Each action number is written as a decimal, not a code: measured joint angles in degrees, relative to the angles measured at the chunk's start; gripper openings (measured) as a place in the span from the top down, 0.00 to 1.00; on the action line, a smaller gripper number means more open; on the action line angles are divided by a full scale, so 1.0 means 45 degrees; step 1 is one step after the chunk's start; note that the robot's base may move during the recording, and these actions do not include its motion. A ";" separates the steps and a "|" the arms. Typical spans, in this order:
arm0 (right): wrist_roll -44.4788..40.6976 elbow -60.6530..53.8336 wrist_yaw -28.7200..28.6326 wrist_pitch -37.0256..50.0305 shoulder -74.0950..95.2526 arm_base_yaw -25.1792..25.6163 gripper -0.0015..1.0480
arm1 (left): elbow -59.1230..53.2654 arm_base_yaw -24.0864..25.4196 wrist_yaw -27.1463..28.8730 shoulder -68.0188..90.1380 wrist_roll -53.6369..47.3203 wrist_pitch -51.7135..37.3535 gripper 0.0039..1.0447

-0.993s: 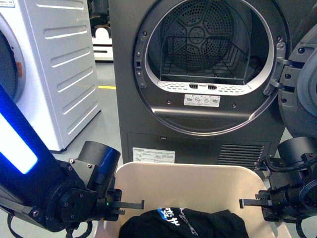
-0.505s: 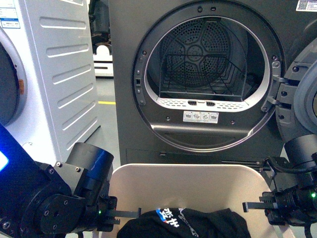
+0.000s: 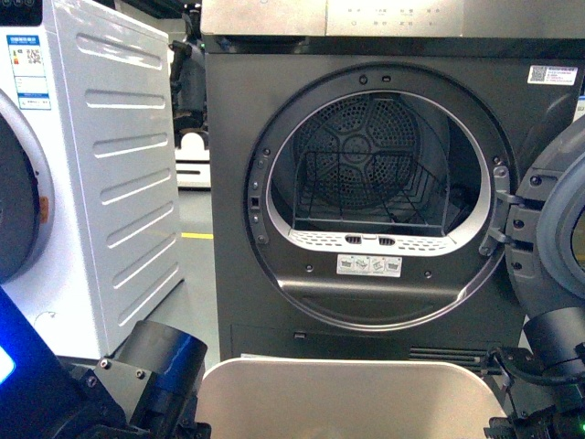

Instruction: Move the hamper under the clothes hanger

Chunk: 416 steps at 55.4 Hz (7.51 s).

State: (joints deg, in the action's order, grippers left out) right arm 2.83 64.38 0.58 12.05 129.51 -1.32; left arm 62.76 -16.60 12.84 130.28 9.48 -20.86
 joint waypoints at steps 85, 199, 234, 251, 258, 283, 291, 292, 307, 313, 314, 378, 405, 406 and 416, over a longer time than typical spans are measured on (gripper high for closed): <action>-0.0010 -0.0015 0.0024 0.0049 -0.0063 0.0015 0.98 | -0.0044 0.0000 -0.0126 -0.0049 0.0039 -0.0015 0.97; 0.2346 0.0087 -0.0296 0.1350 0.0112 0.0136 0.98 | 0.0559 0.0155 -0.1326 0.0267 -0.0767 -0.1462 0.97; 0.2730 0.3011 0.0136 -0.0597 0.2244 0.0165 0.98 | 0.5479 -0.0053 -0.0457 0.3128 -0.1681 0.1836 0.97; 0.2856 0.3487 0.0330 -0.0641 0.2939 0.0136 0.87 | 0.6105 -0.0233 -0.0573 0.3861 -0.1545 0.2336 0.75; 0.2963 0.3492 0.0403 -0.0403 0.2909 0.0087 0.65 | 0.6135 -0.0321 -0.0554 0.3832 -0.1598 0.2006 0.53; 0.2783 0.2055 0.1486 0.1059 -0.0447 0.0044 0.07 | 0.4279 -0.0583 -0.0733 0.0403 -0.1773 0.0024 0.06; 0.2633 0.1418 0.1928 0.1564 -0.2059 -0.0107 0.08 | 0.3381 -0.0617 -0.0724 -0.1039 -0.1491 -0.0806 0.06; 0.2642 0.1292 0.2059 0.1719 -0.2297 -0.0136 0.08 | 0.3220 -0.0631 -0.0607 -0.1234 -0.1496 -0.0971 0.06; 0.2297 0.0228 0.1982 0.3696 -0.3614 -0.0476 0.10 | 0.1253 -0.0753 0.0986 -0.2419 -0.1797 -0.4881 0.17; 0.1141 -0.1248 0.0646 0.7349 -0.3585 -0.0423 0.22 | -0.0661 -0.0559 0.0903 -0.2914 -0.1880 -0.7417 0.29; 0.0821 -0.1758 0.0544 0.8223 -0.3604 -0.0413 0.25 | -0.1195 -0.0461 0.0855 -0.3118 -0.1889 -0.7917 0.33; -0.0617 -1.3041 -0.0107 1.0268 -1.4338 0.0301 0.98 | -1.2798 0.3483 -0.2783 -1.4911 -0.2016 -0.8053 0.97; -0.0617 -1.4168 -0.0112 0.5882 -1.9934 0.0301 0.98 | -1.3716 0.3657 -0.2856 -2.0482 -0.2025 -0.3614 0.97; -0.0617 -1.4178 -0.0112 0.5809 -2.0021 0.0301 0.98 | -1.3716 0.3657 -0.2856 -2.0570 -0.2025 -0.3546 0.97; -0.0617 -1.4236 -0.0112 0.4561 -2.1405 0.0301 0.98 | -1.3721 0.3657 -0.2856 -2.1891 -0.2025 -0.2322 0.97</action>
State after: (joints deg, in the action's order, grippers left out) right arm 0.05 0.32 0.08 32.58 33.19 0.03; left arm 1.02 -0.14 -0.01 31.77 0.36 -31.31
